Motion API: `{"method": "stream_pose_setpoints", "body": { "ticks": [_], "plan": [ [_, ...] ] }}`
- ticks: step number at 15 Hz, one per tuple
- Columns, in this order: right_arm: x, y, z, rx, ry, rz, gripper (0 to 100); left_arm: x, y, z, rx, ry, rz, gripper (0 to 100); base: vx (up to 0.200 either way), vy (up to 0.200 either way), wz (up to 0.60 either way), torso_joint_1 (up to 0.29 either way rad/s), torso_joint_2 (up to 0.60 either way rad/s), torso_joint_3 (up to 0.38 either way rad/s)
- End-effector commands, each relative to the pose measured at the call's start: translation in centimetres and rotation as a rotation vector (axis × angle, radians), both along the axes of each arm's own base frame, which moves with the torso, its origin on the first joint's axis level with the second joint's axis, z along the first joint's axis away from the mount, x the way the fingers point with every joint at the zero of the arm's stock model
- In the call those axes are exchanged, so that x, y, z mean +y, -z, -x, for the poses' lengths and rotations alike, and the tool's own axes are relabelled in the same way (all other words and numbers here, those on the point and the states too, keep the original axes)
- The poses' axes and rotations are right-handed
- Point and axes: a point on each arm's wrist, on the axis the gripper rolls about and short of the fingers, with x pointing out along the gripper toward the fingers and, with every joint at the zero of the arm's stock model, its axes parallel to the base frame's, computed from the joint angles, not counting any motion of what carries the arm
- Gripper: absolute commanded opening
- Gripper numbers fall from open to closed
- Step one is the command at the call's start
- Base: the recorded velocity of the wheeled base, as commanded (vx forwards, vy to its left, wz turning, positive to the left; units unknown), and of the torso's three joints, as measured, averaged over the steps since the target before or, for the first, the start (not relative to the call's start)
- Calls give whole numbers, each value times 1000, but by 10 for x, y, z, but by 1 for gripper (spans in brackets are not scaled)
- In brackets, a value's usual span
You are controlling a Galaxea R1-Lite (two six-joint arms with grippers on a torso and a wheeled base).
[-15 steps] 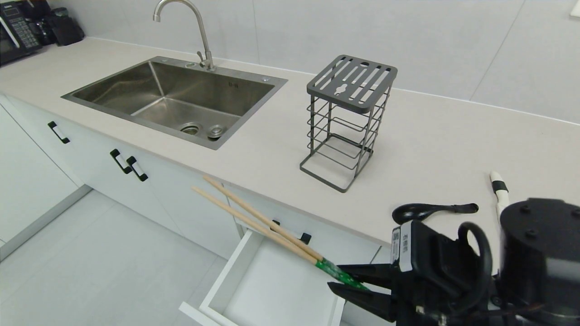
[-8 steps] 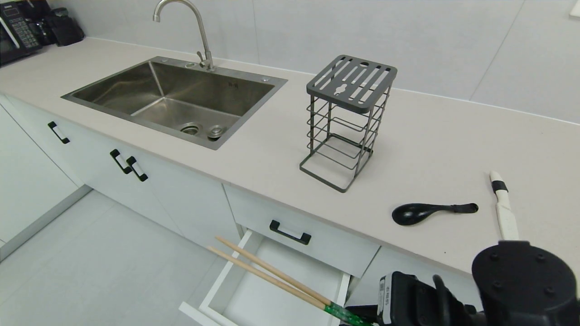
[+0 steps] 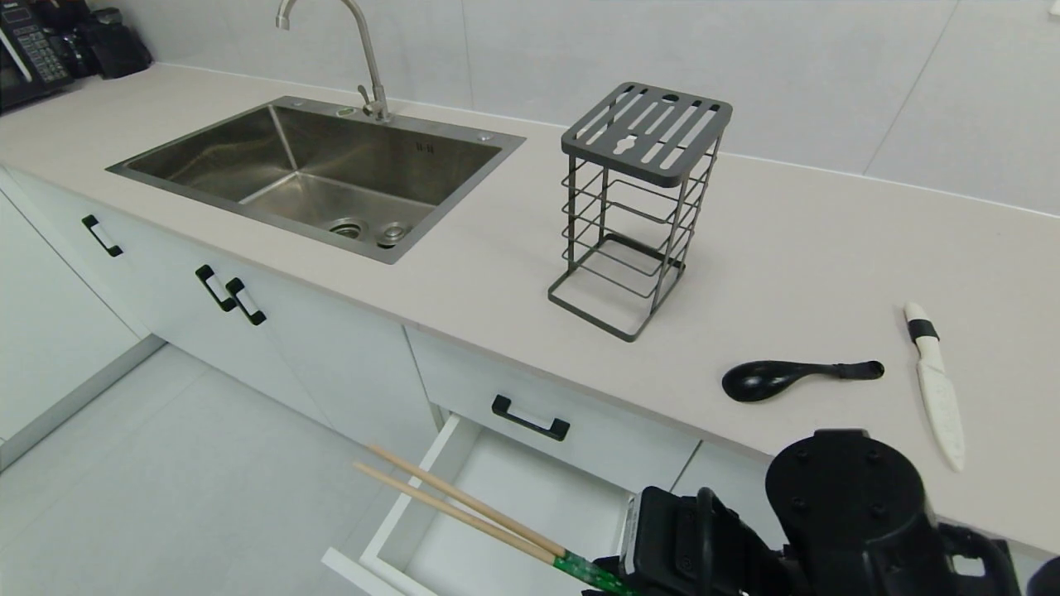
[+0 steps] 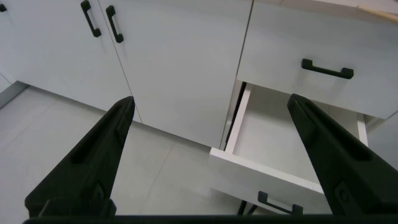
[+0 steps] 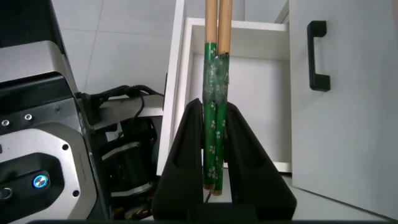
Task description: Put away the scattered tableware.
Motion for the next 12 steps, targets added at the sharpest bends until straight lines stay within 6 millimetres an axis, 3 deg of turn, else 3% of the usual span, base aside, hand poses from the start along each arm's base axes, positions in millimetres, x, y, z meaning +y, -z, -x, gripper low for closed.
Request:
{"method": "stream_pose_setpoints", "body": {
  "ticks": [1,4,8,12],
  "plan": [
    [4,-8,10,-10,-40,-18,0,0,0,0,1,0,0,100,0,0,0,-115,227,110],
    [3,-12,6,-25,-32,-23,0,0,0,0,1,0,1,100,0,0,0,-41,87,46],
    [2,-2,8,-44,-62,32,0,0,0,0,0,0,0,100,0,0,0,0,0,0],
    [13,-8,8,-47,-80,1,0,0,0,0,1,0,0,100,0,0,0,-65,141,71]
  ]
}}
